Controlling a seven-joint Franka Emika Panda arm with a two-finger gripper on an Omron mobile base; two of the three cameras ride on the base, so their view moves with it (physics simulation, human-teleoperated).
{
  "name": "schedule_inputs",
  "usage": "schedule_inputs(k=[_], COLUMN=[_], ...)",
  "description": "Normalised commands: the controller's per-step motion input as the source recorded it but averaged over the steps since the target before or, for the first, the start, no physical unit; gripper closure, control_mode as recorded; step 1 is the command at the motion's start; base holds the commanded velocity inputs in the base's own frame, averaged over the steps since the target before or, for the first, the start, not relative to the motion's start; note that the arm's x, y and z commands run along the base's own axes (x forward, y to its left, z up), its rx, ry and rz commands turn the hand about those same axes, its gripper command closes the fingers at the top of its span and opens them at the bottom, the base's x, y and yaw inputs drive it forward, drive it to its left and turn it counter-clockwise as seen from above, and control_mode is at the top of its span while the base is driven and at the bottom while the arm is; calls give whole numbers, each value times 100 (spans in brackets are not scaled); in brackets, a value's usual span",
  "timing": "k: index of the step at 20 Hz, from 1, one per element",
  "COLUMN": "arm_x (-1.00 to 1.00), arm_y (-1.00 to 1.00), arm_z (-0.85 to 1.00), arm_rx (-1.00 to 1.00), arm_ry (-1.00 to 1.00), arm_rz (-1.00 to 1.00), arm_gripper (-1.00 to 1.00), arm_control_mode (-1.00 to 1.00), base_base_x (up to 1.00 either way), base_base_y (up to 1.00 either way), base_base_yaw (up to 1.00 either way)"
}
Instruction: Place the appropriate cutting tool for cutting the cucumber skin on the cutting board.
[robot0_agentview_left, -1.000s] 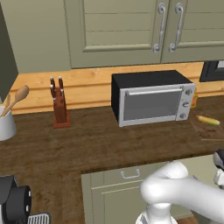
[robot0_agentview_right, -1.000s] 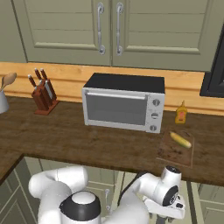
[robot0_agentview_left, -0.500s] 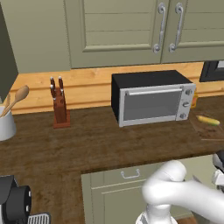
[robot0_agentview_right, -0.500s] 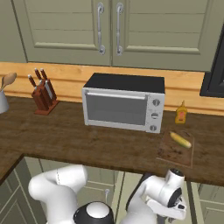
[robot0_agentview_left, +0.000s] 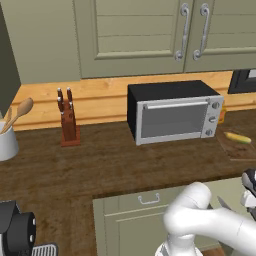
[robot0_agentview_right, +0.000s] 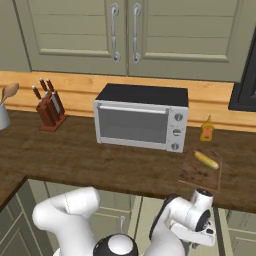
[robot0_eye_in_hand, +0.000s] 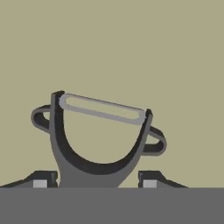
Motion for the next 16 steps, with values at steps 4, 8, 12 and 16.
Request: schedule_inputs(k=[4,8,12,16], arm_x=[-9,-2,-29,-57], arm_y=[42,60,32,1], arm_z=[-54,-19,0,49], arm_rx=[-1,-1,0,0], arm_ry=[0,0,0,0], arm_rz=[0,0,0,8], arm_gripper=[100,100,100,100], arm_control_mode=[-100,-100,-100,-100], base_base_x=[0,0,0,0], base_base_y=[0,0,0,0], base_base_yaw=[0,0,0,0])
